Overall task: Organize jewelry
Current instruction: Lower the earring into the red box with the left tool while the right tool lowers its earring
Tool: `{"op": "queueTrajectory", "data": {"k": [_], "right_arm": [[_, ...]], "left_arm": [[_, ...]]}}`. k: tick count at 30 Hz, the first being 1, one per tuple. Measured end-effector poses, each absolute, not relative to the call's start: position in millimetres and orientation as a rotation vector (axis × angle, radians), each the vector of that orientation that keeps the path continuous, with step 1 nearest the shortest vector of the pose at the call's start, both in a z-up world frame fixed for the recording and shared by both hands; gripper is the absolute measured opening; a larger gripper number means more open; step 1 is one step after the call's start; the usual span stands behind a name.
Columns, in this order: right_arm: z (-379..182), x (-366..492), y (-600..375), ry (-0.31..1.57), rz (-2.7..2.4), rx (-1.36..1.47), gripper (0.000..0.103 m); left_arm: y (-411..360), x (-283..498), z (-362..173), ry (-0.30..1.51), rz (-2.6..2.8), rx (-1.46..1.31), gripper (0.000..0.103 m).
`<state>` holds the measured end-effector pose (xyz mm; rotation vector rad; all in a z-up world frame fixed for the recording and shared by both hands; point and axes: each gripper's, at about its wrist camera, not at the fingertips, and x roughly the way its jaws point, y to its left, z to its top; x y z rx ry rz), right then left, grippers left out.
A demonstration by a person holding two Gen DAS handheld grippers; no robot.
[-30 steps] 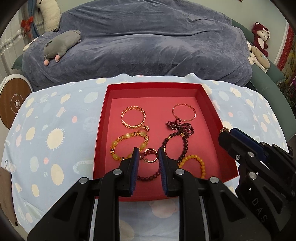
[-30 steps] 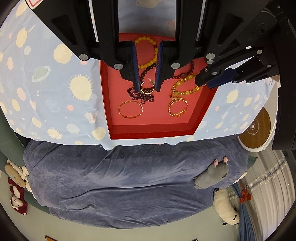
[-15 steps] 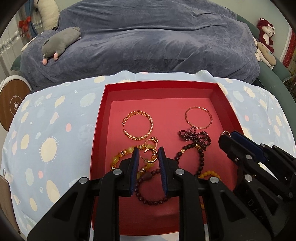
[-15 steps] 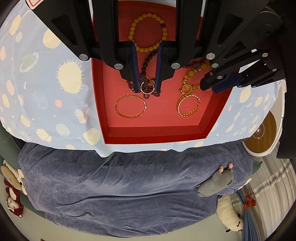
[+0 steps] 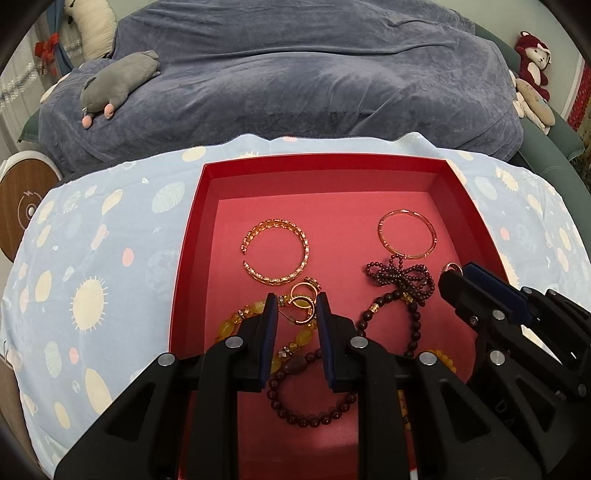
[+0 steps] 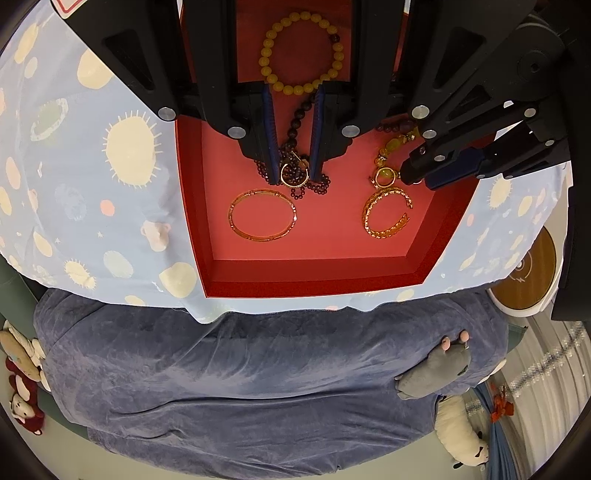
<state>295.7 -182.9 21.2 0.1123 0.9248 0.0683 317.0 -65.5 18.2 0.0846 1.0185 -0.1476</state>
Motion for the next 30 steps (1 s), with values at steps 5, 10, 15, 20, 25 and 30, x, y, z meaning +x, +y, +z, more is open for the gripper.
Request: {"op": "queueTrajectory", "data": {"k": [5, 10, 15, 20, 25, 30], "right_arm": [[19.1, 301.0, -184.5, 0.934, 0.074, 0.116, 0.016], [18.0, 305.5, -184.4, 0.941, 0.076, 0.112, 0.016], [17.6, 307.4, -184.5, 0.943, 0.076, 0.110, 0.016], [20.4, 305.9, -182.9, 0.938, 0.068, 0.109, 0.017], [27.1, 302.7, -183.9, 0.940, 0.052, 0.112, 0.027], [39.0, 293.3, -183.5, 0.932, 0.040, 0.109, 0.028]], "left_arm": [[-65.1, 319.8, 16.9, 1.018, -0.146, 0.086, 0.021], [-63.1, 323.0, 15.4, 1.022, -0.142, 0.087, 0.021], [-62.2, 324.0, 16.5, 1.023, -0.136, 0.086, 0.021], [-61.1, 321.7, 21.0, 1.007, -0.126, 0.087, 0.026], [-60.2, 317.7, 27.6, 0.999, -0.120, 0.087, 0.040], [-58.7, 309.4, 38.8, 0.985, -0.114, 0.093, 0.041]]}}
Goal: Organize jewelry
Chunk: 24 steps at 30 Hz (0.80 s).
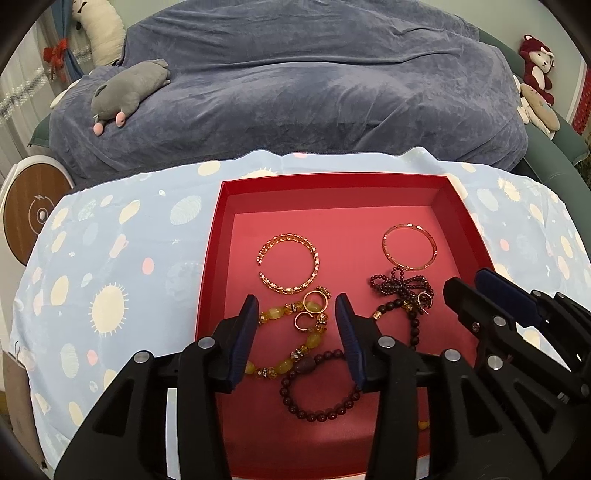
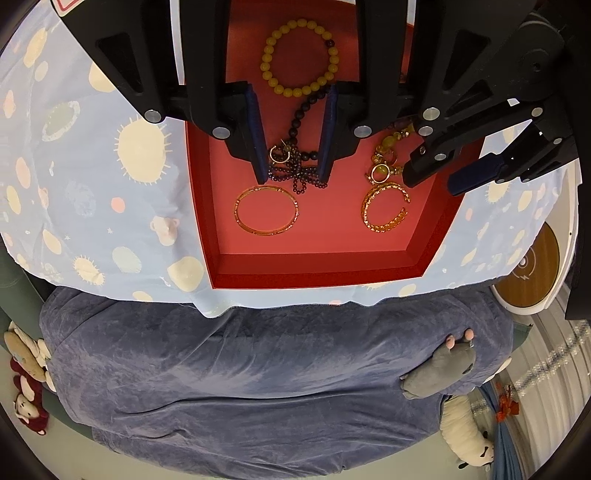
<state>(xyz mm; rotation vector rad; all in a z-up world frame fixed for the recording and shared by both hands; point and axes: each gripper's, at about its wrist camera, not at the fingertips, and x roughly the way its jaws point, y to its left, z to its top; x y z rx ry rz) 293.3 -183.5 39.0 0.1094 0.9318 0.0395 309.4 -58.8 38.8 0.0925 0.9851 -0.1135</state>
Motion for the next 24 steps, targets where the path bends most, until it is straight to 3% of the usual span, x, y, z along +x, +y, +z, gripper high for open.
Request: {"op": "queueTrajectory", "data": {"k": [4, 11, 24], "right_arm": [[50.4, 281.5, -182.1, 0.923, 0.033, 0.111, 0.029], [72.9, 250.0, -182.4, 0.901, 0.011, 0.116, 0.041], [99.8, 176.6, -167.8, 0.875, -0.006, 0.097, 0.042]], "left_arm": [[-56.6, 298.6, 49.9, 0.973, -0.109, 0.090, 0.042], [-45.7, 270.4, 71.5, 0.950, -0.096, 0.066, 0.052], [-31.9, 202.2, 97.3, 0.916, -0.100, 0.070, 0.055]]}}
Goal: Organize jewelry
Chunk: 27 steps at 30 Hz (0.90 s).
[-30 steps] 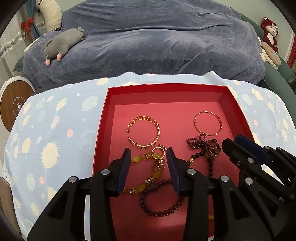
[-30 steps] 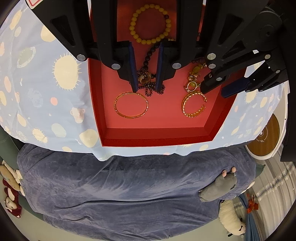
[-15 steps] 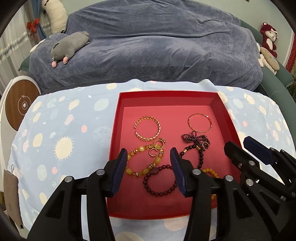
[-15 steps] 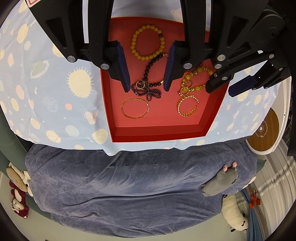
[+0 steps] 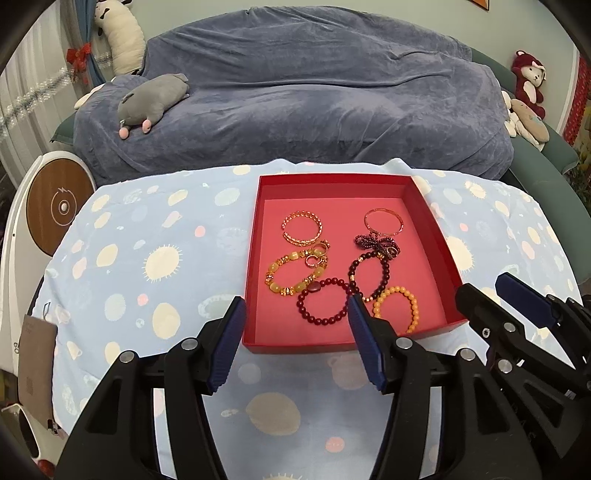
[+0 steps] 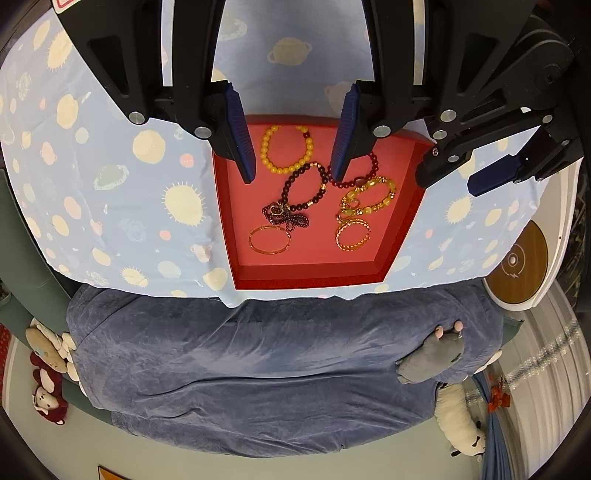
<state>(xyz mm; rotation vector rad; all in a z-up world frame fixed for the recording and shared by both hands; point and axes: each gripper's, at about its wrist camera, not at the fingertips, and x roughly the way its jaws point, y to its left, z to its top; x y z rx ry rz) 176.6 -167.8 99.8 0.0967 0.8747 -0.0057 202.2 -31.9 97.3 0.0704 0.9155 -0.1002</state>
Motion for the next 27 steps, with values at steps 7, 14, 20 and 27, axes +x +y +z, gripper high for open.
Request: {"op": "queueTrajectory", "data": {"k": [7, 14, 20, 27], "right_arm": [[100.9, 139.0, -169.8, 0.867, -0.037, 0.118, 0.055], [92.2, 107.7, -172.5, 0.878, -0.052, 0.126, 0.064], [85.2, 92.2, -176.3, 0.892, -0.065, 0.138, 0.074], [81.1, 82.3, -176.8, 0.901, -0.073, 0.118, 0.083]], "left_arm": [[-21.9, 166.4, 97.3, 0.916, -0.078, 0.051, 0.066], [-16.7, 139.6, 89.7, 0.924, -0.071, 0.056, 0.073], [-11.3, 123.6, 82.2, 0.928, -0.062, 0.057, 0.083], [-8.5, 112.0, 78.1, 0.918, -0.057, 0.067, 0.089]]}}
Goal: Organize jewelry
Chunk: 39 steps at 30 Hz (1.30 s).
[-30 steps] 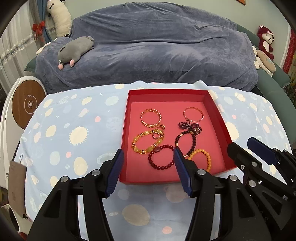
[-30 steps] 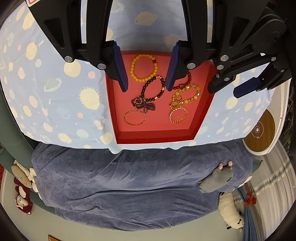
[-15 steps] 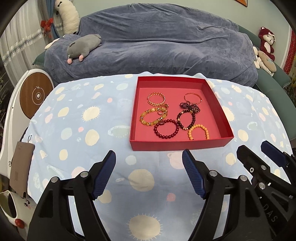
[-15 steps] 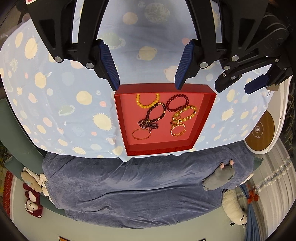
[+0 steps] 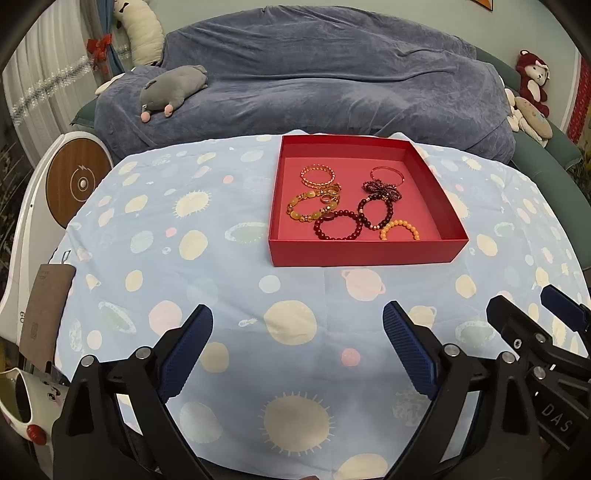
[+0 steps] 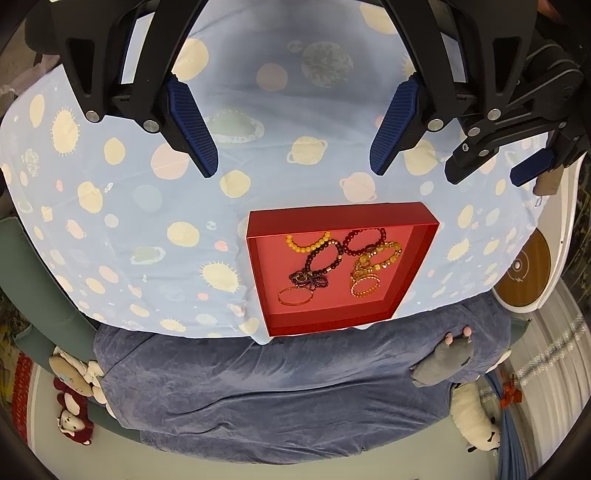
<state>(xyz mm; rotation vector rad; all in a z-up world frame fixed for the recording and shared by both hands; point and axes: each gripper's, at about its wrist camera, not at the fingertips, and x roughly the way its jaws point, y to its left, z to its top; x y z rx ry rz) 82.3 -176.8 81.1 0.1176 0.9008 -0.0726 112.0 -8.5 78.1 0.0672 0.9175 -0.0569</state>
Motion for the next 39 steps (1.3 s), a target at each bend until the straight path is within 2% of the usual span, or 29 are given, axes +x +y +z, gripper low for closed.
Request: {"op": "queueTrajectory", "data": {"k": [14, 15, 17, 39], "right_arm": [[76.6, 69.5, -178.6, 0.905, -0.092, 0.109, 0.086], [76.6, 68.5, -179.4, 0.904, -0.096, 0.112, 0.087], [76.5, 66.5, -180.9, 0.901, -0.105, 0.121, 0.097], [73.5, 77.5, -181.4, 0.913, -0.119, 0.120, 0.097]], "left_arm": [[-5.0, 98.0, 72.5, 0.936, -0.048, 0.069, 0.092], [-4.9, 98.3, 72.5, 0.935, -0.049, 0.070, 0.092], [-4.1, 97.8, 72.3, 0.932, -0.041, 0.069, 0.093], [-5.2, 107.1, 70.0, 0.940, -0.024, 0.081, 0.094]]}}
